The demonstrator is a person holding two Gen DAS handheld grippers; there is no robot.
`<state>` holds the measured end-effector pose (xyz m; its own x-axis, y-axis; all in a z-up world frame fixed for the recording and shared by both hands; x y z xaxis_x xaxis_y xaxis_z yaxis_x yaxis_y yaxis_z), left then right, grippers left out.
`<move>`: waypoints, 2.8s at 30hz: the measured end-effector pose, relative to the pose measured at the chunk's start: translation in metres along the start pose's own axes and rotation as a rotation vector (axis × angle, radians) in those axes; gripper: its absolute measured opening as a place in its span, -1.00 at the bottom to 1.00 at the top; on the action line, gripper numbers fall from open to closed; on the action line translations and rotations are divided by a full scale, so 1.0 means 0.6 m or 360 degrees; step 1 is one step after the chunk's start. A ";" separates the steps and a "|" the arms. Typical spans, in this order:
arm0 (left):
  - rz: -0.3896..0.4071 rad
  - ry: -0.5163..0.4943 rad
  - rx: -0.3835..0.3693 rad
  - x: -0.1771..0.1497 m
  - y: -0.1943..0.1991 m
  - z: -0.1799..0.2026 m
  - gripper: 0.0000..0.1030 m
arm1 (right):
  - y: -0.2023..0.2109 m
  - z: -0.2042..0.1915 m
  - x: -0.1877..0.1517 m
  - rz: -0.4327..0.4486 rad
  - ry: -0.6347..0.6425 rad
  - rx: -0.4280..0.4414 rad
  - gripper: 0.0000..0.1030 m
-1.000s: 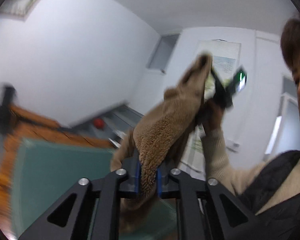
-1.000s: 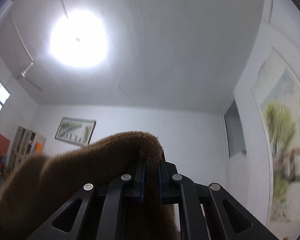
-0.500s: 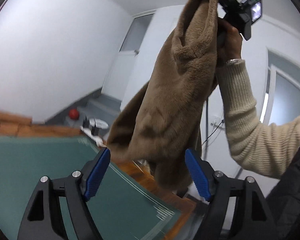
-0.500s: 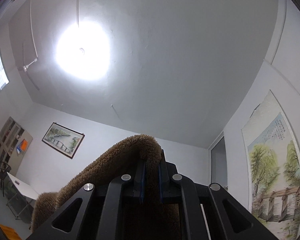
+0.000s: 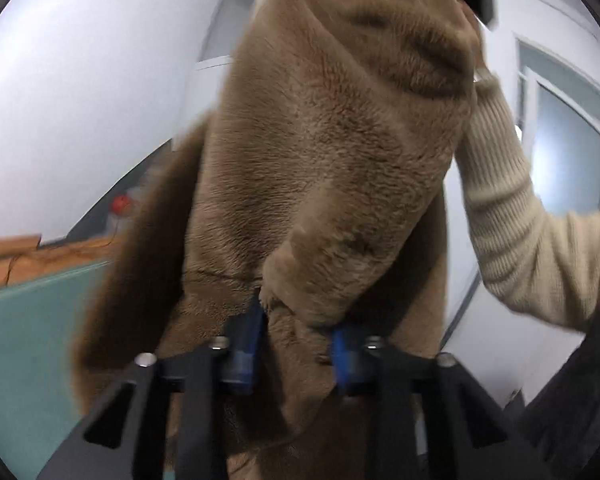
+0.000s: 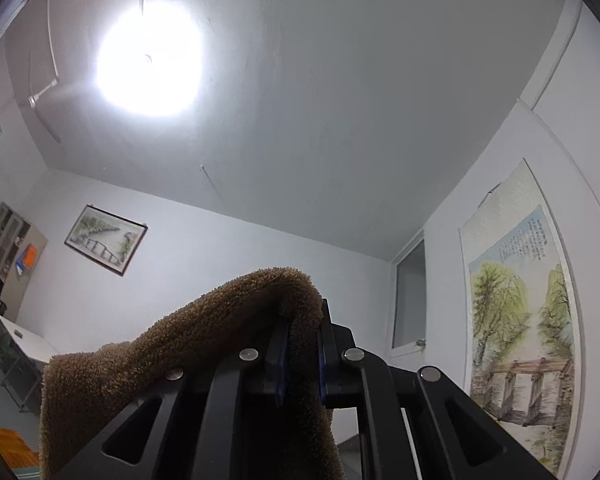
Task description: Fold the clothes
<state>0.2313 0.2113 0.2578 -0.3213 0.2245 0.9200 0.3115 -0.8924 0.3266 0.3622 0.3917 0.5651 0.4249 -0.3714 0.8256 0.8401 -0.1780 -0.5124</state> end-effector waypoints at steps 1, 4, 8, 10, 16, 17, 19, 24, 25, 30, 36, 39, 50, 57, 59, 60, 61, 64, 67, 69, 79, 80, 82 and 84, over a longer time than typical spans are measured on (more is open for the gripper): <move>0.0013 0.0027 0.0055 0.003 0.008 -0.013 -0.59 | -0.006 0.010 -0.007 -0.0015 -0.0016 -0.0012 -0.79; 0.0127 0.0137 0.0203 0.020 0.057 -0.058 -0.64 | -0.019 0.032 -0.028 -0.0058 -0.0046 -0.0056 -0.79; 0.0479 0.0350 0.0316 0.054 0.189 -0.120 -0.74 | -0.027 0.049 -0.066 -0.0125 -0.0023 -0.0120 -0.79; 0.0624 0.0387 0.0401 0.065 0.247 -0.139 -0.75 | -0.028 0.059 -0.091 -0.0175 -0.0059 -0.0116 -0.79; 0.0918 0.0396 0.0444 0.097 0.360 -0.142 -0.76 | -0.019 0.071 -0.159 -0.0276 -0.0169 -0.0089 -0.79; 0.0881 0.0378 0.0430 0.098 0.356 -0.140 -0.76 | -0.016 0.073 -0.166 -0.0276 -0.0183 -0.0091 -0.79; 0.0731 0.0333 0.0402 0.091 0.315 -0.128 -0.75 | -0.010 0.077 -0.173 -0.0258 -0.0230 -0.0099 -0.79; 0.0328 0.0359 0.0208 0.020 0.196 -0.083 -0.70 | -0.007 0.091 -0.139 -0.0117 -0.0296 -0.0024 -0.79; 0.0277 0.0361 0.0175 0.003 0.177 -0.067 -0.63 | -0.006 0.081 -0.125 -0.0091 -0.0270 -0.0004 -0.79; 0.0110 0.0249 0.0088 -0.038 0.059 -0.010 0.24 | -0.018 0.033 -0.061 0.0009 -0.0151 0.0068 -0.79; 0.0177 0.0179 0.0045 -0.035 -0.002 0.046 0.57 | -0.043 0.030 -0.027 0.0001 -0.0118 0.0064 -0.79; 0.0173 0.0136 0.0102 -0.028 -0.017 0.048 0.53 | -0.041 0.038 -0.027 -0.0011 -0.0106 0.0049 -0.79; 0.0851 0.0539 0.0815 0.083 0.329 -0.137 -0.72 | 0.029 0.106 -0.219 -0.0529 -0.0110 0.0045 -0.79; 0.0813 0.0240 0.1023 0.090 0.374 -0.032 -0.72 | 0.135 -0.006 -0.466 -0.1190 -0.0206 0.0498 -0.79; 0.0706 0.0186 0.1119 0.089 0.360 -0.027 -0.72 | 0.169 -0.047 -0.522 -0.1352 -0.0244 0.0634 -0.79; 0.0652 0.0184 0.1132 0.079 0.352 -0.025 -0.72 | 0.188 -0.068 -0.551 -0.1443 -0.0263 0.0721 -0.79; 0.0599 0.0208 0.1146 0.070 0.338 -0.030 -0.72 | 0.203 -0.084 -0.572 -0.1508 -0.0267 0.0786 -0.79; 0.0496 0.0286 0.1170 0.040 0.337 -0.035 -0.72 | 0.241 -0.124 -0.623 -0.1686 -0.0301 0.0970 -0.78; 0.0412 0.0343 0.1189 0.009 0.341 -0.029 -0.72 | 0.290 -0.172 -0.665 -0.1835 -0.0278 0.1120 -0.62; 0.0371 0.0353 0.1197 -0.001 0.336 -0.032 -0.72 | 0.322 -0.200 -0.684 -0.1890 -0.0184 0.1170 -0.30; 0.0327 0.0437 0.1243 -0.034 0.349 -0.046 -0.72 | 0.370 -0.238 -0.682 -0.1814 0.0071 0.1272 0.37; 0.0336 0.0444 0.1244 -0.034 0.352 -0.047 -0.72 | 0.373 -0.242 -0.674 -0.1775 0.0112 0.1291 0.37; 0.0351 0.0456 0.1237 -0.037 0.357 -0.053 -0.72 | 0.373 -0.255 -0.665 -0.1729 0.0138 0.1343 0.37; 0.0367 0.0462 0.1230 -0.033 0.360 -0.053 -0.72 | 0.368 -0.269 -0.658 -0.1703 0.0127 0.1406 0.37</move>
<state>0.2762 0.0015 0.3035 -0.3584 -0.1333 0.9240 0.8854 -0.3623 0.2911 0.3254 0.3518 0.0876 -0.5484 -0.4774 0.6866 0.6866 0.2116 0.6956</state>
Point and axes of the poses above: each gripper's, at about its wrist camera, not at the fingertips, and y roughly against the way its jaws point, z to its right, x to its top, the point moved 2 cm from there along -y, roughly the way its jaws point, and after that the axes turned 4 degrees about x, right-handed, at the moved point
